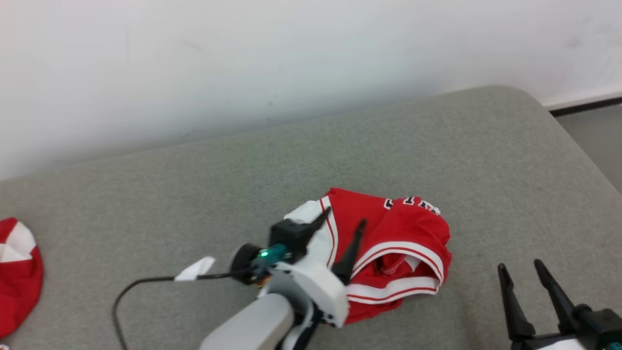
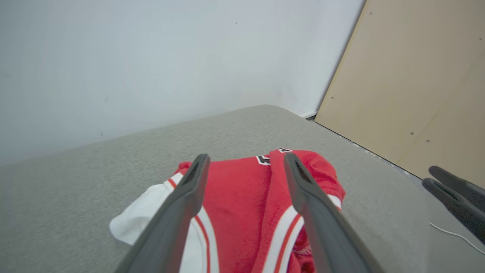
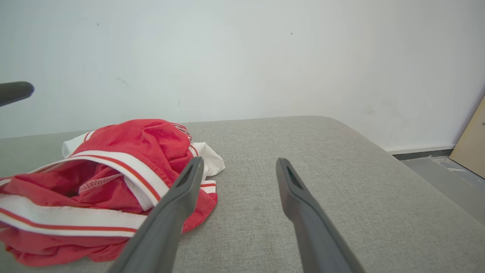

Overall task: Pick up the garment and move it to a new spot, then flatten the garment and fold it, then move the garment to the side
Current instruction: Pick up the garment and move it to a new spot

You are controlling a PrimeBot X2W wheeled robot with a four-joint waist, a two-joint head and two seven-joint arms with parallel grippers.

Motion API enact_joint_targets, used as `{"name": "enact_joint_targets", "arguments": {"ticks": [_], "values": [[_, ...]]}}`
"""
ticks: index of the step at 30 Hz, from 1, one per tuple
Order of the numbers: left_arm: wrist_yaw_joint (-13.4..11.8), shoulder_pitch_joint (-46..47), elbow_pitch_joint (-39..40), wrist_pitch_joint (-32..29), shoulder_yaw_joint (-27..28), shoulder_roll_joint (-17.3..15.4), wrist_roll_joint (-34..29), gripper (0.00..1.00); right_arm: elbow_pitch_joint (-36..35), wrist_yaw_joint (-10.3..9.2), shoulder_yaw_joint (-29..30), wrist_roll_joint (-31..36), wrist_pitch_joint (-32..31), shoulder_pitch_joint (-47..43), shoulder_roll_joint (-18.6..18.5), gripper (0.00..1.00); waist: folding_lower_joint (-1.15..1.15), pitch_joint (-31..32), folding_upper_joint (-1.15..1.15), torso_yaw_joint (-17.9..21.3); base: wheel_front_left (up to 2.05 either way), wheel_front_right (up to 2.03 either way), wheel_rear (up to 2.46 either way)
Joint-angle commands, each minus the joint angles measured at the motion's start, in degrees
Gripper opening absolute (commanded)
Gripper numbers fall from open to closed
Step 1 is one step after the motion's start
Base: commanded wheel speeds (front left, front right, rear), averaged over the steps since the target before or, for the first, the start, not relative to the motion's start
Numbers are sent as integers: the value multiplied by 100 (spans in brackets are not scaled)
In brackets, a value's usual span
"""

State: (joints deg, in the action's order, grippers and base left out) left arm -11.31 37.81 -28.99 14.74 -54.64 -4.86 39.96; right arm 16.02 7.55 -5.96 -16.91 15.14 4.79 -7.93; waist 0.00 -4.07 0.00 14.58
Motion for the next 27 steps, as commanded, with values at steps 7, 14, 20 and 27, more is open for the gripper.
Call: {"name": "enact_joint_targets", "arguments": {"ticks": [7, 14, 20, 27], "values": [[-463, -1074, 856, 40, 1017, -761, -630, 100, -209, -12, 312, 180, 0, -374, -167, 100, 0, 377, 0, -520, 0, 0, 0], [-586, -2264, 1559, 41, 1944, -979, -1274, 100, -155, -12, 388, 348, 0, -558, -224, 100, 0, 541, 0, -791, 0, 0, 0], [-505, -3283, 2056, 43, 2766, -873, -1816, 100, -86, -12, 395, 431, 0, -692, -122, 100, 0, 670, 0, -927, 0, 0, 0], [-218, -4187, 2363, 42, 3597, -553, -2271, 100, 13, -12, 410, 438, 0, -857, -22, 100, 0, 786, 0, -1014, 0, 0, 0]]}}
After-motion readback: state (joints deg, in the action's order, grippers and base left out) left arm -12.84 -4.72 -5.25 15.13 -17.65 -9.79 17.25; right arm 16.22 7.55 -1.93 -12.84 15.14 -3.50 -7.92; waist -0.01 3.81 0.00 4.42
